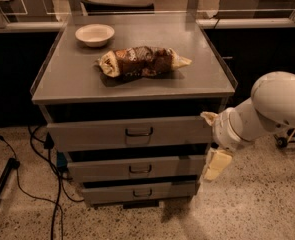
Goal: Open top drawer
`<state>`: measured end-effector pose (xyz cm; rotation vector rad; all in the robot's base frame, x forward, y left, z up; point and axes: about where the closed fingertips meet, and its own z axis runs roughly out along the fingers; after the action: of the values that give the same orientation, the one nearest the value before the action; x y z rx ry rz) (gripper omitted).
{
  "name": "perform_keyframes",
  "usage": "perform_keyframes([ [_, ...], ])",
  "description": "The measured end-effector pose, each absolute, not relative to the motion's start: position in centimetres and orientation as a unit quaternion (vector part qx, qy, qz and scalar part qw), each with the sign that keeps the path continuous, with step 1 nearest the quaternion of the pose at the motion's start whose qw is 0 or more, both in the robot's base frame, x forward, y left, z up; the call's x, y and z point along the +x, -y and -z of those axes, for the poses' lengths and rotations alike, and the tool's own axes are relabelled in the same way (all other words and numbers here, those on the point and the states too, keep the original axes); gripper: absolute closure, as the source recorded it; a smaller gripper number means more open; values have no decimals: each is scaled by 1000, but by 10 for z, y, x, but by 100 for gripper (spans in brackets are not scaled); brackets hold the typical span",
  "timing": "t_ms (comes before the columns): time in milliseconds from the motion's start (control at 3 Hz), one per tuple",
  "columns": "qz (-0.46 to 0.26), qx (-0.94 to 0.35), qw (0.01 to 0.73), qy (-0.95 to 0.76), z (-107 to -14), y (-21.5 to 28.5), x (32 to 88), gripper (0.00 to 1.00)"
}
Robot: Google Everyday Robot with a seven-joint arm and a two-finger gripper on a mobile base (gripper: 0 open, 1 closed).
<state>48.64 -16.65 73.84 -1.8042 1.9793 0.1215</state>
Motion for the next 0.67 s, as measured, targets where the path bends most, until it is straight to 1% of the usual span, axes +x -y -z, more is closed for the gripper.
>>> perform_keyframes([
  [667,-55,-662,237,-709,-717,147,520,0],
])
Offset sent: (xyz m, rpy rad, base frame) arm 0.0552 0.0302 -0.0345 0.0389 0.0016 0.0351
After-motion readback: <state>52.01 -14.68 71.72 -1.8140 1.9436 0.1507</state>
